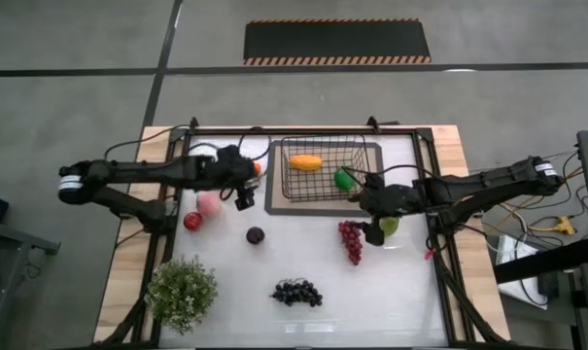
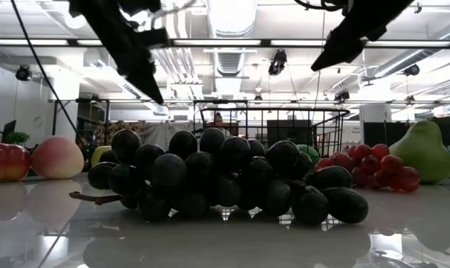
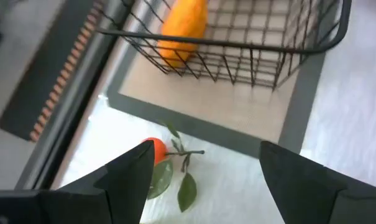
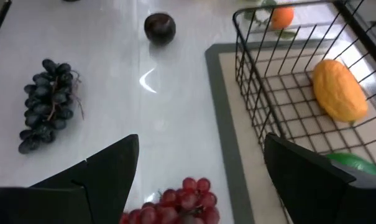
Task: Build produce basket
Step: Put the orange tangerine into the black wire basket
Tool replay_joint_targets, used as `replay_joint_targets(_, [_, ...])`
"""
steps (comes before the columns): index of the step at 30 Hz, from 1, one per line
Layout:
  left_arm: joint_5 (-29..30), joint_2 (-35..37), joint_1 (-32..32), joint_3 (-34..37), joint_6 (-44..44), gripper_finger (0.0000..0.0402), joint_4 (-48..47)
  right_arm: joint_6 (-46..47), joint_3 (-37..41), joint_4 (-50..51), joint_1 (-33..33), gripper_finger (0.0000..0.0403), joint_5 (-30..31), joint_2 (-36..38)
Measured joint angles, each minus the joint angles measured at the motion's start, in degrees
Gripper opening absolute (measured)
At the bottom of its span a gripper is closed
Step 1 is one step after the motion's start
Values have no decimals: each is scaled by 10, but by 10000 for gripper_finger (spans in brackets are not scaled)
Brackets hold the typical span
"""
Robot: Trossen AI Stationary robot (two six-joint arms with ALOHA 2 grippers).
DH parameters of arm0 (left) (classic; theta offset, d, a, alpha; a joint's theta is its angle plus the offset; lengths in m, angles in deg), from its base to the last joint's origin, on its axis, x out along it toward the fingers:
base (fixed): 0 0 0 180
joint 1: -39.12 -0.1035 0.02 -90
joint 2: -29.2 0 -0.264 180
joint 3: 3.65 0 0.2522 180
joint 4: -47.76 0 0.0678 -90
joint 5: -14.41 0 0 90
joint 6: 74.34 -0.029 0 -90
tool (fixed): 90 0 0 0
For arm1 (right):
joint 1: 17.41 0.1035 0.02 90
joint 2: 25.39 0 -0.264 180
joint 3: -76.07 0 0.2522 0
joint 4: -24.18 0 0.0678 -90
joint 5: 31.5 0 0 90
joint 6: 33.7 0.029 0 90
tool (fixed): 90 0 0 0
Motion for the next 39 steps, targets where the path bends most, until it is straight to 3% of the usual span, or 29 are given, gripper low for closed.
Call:
replay_joint_targets(3, [-32, -38, -37, -12, -43, 272, -1, 12, 13, -5, 7, 327, 0, 6])
replay_joint_targets(8, [-38, -96, -87, -29, -99, 272, 3, 24, 28, -14, 20, 327, 0, 7])
replay_joint_targets(17, [-84, -170, -148, -28, -117, 272, 32, 27, 34, -18, 31, 327, 0, 1])
replay_joint_targets(31, [-111, -212, -200, -21, -127, 269, 86, 34, 41, -26, 31, 327, 0, 1])
replay_joint_targets(39, [-117, -214, -205, -18, -126, 228, 87, 56, 56, -31, 31, 327, 0, 1])
